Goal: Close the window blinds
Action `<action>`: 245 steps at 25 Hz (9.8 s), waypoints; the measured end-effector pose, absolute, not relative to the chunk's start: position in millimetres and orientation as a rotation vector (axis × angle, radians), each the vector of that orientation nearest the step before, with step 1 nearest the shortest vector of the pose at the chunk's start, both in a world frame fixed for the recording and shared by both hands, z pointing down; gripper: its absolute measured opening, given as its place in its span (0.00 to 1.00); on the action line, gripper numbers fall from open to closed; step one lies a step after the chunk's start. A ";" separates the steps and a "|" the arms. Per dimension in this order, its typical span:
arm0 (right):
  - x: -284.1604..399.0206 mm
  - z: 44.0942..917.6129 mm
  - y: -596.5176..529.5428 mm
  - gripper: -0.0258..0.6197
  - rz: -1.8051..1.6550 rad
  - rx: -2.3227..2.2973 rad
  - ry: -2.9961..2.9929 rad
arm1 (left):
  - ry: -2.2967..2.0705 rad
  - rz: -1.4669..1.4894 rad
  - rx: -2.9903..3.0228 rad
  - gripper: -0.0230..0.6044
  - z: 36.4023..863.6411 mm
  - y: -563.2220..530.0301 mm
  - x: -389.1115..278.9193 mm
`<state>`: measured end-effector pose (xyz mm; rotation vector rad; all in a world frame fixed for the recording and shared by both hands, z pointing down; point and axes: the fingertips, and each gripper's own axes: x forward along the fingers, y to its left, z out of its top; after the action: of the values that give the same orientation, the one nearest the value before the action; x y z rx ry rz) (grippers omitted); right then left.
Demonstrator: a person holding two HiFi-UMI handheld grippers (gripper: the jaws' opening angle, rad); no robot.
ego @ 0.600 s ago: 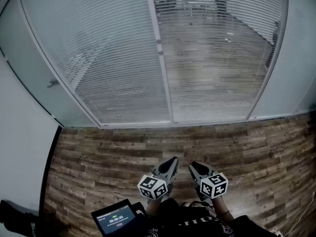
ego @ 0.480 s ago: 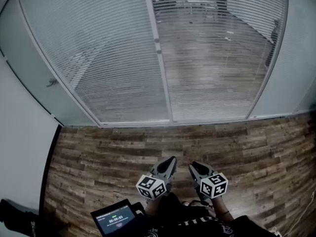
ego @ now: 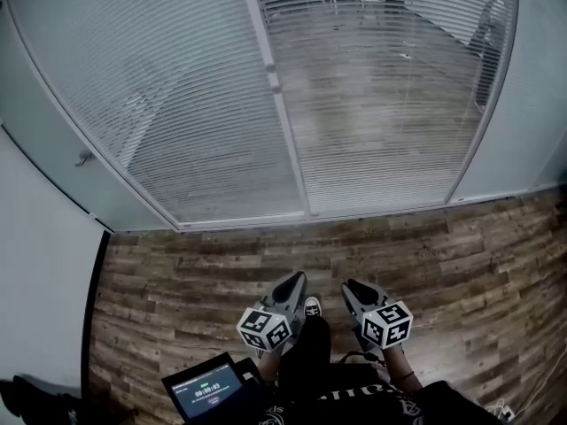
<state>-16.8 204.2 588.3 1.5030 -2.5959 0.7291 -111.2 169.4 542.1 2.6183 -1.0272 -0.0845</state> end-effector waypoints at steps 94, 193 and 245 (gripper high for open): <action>64.6 573.9 -397.8 0.16 0.851 1.266 -2.637 | -1.239 -0.763 1.932 0.23 434.7 -563.1 -74.7; 0.1 580.8 -237.7 0.16 0.865 1.474 -2.569 | -1.185 0.260 2.617 0.06 554.7 -268.1 -134.6; -60.1 583.2 318.3 0.16 0.831 1.478 -2.535 | -1.058 0.124 2.655 0.05 542.7 308.6 -156.9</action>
<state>-60.1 318.3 583.2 1.4780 -2.5348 0.8308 -156.9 308.6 542.7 2.6555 -1.0575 0.1244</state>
